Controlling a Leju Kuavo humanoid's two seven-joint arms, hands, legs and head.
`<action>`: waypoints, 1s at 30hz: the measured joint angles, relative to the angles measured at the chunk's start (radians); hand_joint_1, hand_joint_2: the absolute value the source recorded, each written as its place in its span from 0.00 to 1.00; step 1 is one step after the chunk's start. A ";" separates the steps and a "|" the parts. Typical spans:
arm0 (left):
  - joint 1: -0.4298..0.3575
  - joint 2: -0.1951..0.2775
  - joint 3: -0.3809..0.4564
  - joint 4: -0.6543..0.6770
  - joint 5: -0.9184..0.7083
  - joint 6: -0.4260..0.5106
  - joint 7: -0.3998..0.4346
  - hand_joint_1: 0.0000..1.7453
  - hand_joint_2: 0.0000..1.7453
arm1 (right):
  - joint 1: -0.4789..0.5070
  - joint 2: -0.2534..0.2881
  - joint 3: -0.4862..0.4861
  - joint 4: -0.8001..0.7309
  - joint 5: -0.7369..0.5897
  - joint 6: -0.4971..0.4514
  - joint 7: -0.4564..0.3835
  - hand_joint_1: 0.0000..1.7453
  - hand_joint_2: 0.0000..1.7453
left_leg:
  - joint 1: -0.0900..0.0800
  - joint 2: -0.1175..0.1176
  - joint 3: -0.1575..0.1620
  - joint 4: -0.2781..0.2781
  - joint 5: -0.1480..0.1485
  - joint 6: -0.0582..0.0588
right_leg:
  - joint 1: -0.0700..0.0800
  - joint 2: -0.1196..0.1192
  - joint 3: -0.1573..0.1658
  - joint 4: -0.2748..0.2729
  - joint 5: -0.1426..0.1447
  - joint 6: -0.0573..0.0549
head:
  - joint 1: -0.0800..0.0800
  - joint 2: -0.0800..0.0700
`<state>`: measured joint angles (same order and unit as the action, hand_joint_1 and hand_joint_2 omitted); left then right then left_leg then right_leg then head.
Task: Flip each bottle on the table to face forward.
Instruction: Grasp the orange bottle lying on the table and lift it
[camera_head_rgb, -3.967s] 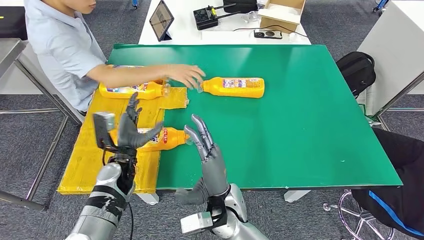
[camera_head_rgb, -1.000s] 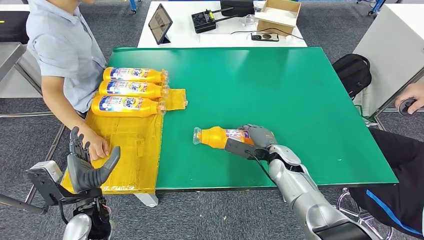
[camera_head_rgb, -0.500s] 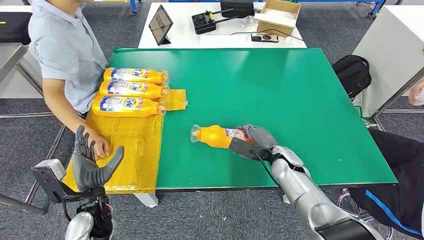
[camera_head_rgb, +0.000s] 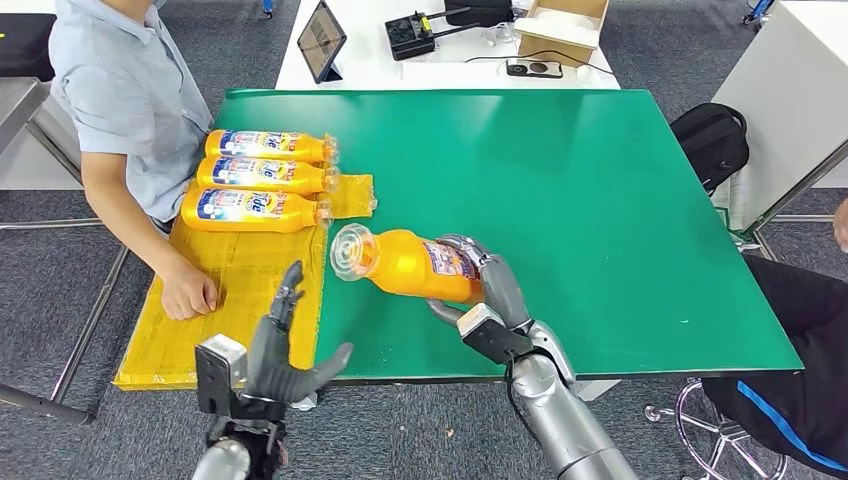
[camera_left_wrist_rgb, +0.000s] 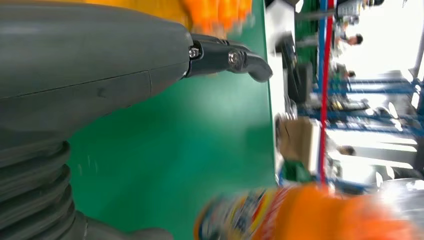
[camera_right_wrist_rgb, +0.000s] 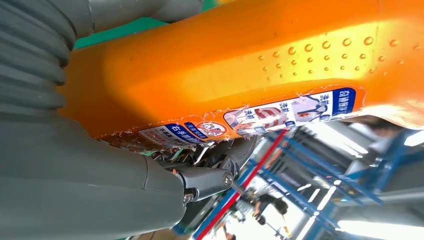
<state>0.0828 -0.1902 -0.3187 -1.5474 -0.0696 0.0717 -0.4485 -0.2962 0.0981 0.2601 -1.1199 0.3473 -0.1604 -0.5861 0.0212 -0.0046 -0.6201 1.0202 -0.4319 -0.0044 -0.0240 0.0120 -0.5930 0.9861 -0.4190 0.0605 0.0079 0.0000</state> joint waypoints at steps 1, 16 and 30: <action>0.003 -0.001 -0.019 0.003 0.010 0.001 -0.004 0.00 1.00 | 0.007 0.006 0.000 -0.019 -0.011 0.010 0.002 1.00 1.00 | 0.000 0.000 -0.001 0.000 0.000 0.000 | 0.000 0.000 0.000 0.000 0.000 0.000 | 0.000 0.000; -0.004 0.002 -0.164 -0.031 -0.004 -0.013 -0.038 0.00 1.00 | 0.047 0.123 0.028 -0.024 -0.050 -0.014 -0.051 1.00 1.00 | 0.001 0.000 -0.001 0.000 0.000 0.000 | 0.001 0.000 -0.001 0.000 0.000 0.000 | 0.000 0.000; -0.054 -0.013 -0.173 0.014 0.034 0.087 0.087 0.00 1.00 | 0.058 0.190 0.199 0.043 -0.001 -0.089 -0.074 1.00 1.00 | 0.001 0.000 -0.002 0.000 0.000 0.000 | 0.001 0.000 -0.001 0.000 0.000 0.000 | 0.000 0.000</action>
<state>0.0286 -0.2029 -0.4919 -1.5338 -0.0358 0.1588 -0.3616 -0.2387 0.2880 0.4590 -1.0768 0.3466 -0.2497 -0.6603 0.0221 -0.0049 -0.6217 1.0201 -0.4317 -0.0048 -0.0235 0.0115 -0.5945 0.9864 -0.4194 0.0603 0.0080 0.0000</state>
